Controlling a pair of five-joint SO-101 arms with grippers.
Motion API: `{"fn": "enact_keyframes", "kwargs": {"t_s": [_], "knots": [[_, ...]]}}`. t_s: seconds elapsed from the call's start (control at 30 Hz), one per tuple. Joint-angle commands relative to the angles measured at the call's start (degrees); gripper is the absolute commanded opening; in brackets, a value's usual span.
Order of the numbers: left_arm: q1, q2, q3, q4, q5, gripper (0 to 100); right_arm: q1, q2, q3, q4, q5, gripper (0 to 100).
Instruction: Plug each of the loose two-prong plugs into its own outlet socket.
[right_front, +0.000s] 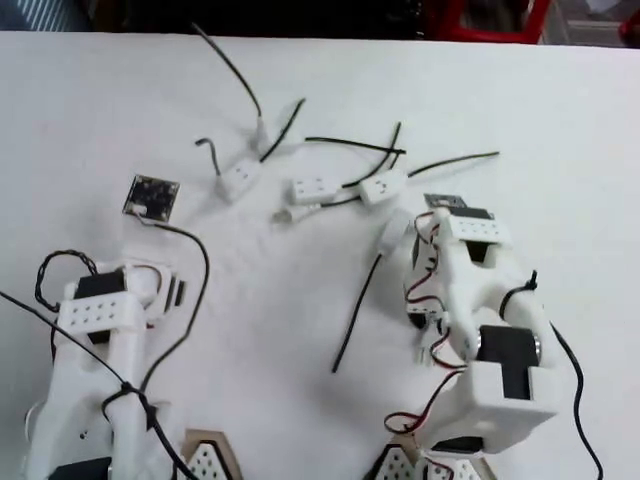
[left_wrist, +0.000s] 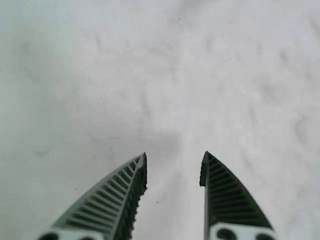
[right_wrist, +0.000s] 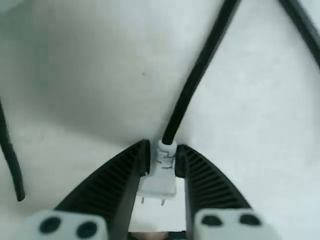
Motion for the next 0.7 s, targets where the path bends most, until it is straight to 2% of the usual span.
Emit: {"fn": "enact_keyframes", "kwargs": {"t_s": [0.0,0.1,0.23,0.47,0.67], "knots": [[-0.66,-1.80,0.09,-0.97,0.18,19,0.31,1.89,-1.58,1.80,2.55,2.8],[-0.66,-1.80,0.09,-0.97,0.18,19,0.57,-0.66,-4.22,6.90,6.51,1.9],[-0.66,-1.80,0.09,-0.97,0.18,19,3.21,-6.90,-9.58,11.56,7.03,1.7],[-0.66,-1.80,0.09,-0.97,0.18,19,5.05,-19.47,-17.58,16.22,6.77,1.7],[-0.66,-1.80,0.09,-0.97,0.18,19,4.88,-27.03,-22.33,16.13,6.77,1.7]]}}
